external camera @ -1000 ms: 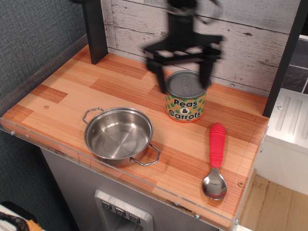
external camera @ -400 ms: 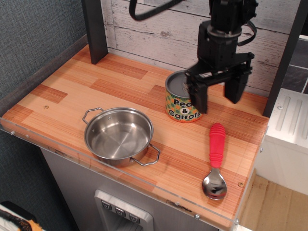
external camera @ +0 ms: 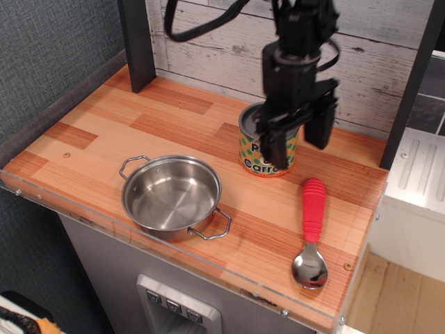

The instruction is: Move the can to the left corner above the pot.

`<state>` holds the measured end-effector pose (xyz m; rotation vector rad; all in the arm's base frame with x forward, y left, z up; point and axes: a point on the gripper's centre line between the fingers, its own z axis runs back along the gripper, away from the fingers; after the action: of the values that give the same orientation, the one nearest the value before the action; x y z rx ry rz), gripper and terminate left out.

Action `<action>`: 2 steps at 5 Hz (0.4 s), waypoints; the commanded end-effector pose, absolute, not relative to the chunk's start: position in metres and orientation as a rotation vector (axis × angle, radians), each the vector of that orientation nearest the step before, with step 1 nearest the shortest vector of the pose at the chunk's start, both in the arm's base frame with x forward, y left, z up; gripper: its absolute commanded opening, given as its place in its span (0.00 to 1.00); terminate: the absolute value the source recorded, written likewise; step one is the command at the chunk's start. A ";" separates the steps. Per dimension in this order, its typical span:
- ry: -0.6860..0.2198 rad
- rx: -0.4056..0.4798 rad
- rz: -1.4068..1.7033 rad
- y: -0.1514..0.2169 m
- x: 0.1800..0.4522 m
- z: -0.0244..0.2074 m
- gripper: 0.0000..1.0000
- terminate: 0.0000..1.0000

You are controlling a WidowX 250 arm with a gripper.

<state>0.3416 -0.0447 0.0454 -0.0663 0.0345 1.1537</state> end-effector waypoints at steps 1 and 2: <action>-0.015 -0.101 1.240 -0.002 0.358 0.059 1.00 0.00; -0.038 -0.095 1.284 0.025 0.362 0.064 1.00 0.00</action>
<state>0.3540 0.0185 0.0511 -0.0741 -0.0067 1.2836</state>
